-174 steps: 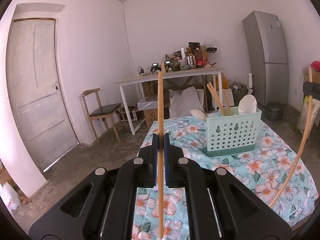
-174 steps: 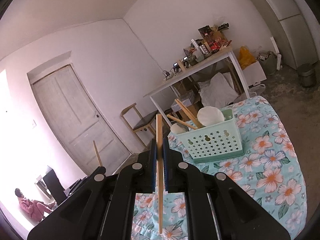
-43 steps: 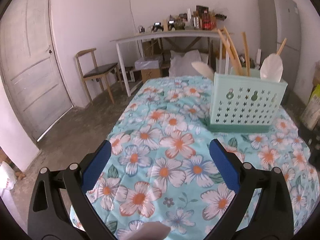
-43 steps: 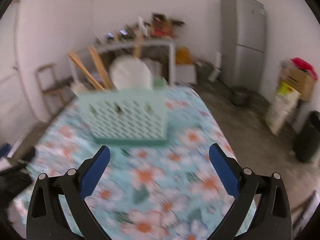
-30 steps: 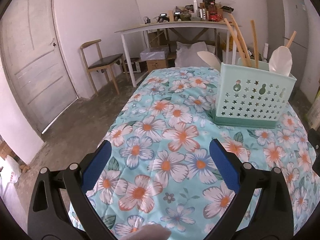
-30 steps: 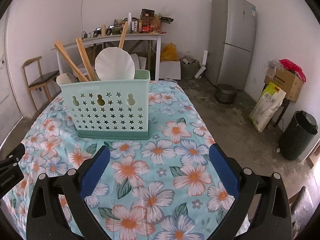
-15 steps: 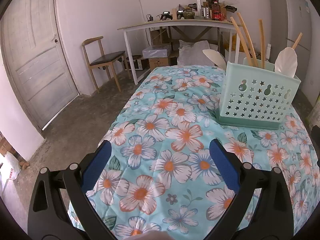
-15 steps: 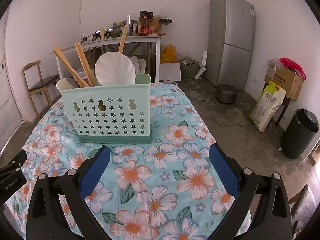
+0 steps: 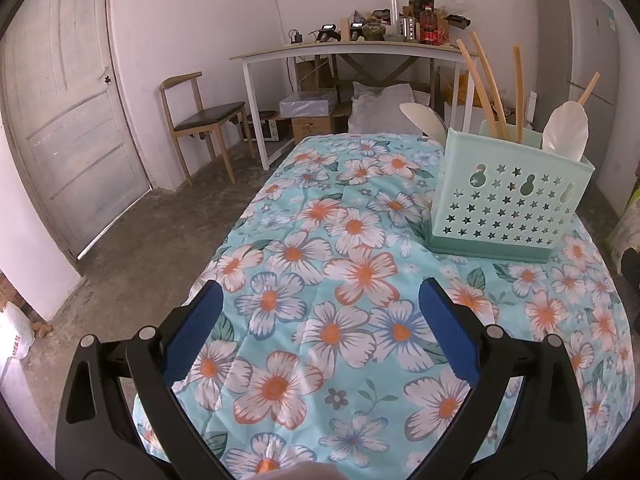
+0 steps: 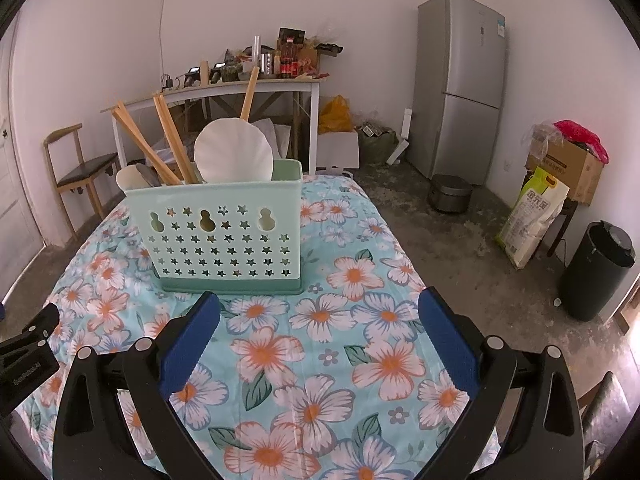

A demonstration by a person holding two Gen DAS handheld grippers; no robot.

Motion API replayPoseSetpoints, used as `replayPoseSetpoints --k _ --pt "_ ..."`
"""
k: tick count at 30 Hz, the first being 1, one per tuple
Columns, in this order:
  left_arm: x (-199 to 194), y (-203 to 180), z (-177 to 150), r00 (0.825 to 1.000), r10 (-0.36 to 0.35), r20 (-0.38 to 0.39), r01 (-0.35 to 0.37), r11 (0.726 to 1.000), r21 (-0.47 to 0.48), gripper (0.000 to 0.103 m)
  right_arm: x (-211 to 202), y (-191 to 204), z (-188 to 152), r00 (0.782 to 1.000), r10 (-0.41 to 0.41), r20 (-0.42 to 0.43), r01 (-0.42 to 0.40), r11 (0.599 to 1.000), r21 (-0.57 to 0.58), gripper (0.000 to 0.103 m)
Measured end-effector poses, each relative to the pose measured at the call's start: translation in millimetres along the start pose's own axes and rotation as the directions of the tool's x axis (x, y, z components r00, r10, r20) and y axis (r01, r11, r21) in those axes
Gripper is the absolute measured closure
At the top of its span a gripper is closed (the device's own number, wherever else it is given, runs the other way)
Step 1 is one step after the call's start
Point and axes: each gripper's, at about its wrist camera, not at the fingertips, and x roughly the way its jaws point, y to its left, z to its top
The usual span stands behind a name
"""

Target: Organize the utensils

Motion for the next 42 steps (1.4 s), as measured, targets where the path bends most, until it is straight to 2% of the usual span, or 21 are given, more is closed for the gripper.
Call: replayPoseSetpoints --k 14,42 --pt "-3.8 -1.3 -0.6 1.000 -0.017 -0.004 0.017 1.000 0.005 0.008 -2.5 -0.9 -0.4 1.000 0.014 -0.002 -0.014 1.000 0.007 0.007" --pt "-8.4 5.4 1.3 1.000 -0.007 0.005 0.007 1.000 0.000 0.008 -6.3 -2.1 3.9 1.000 0.017 0.004 -0.017 1.000 0.016 0.007"
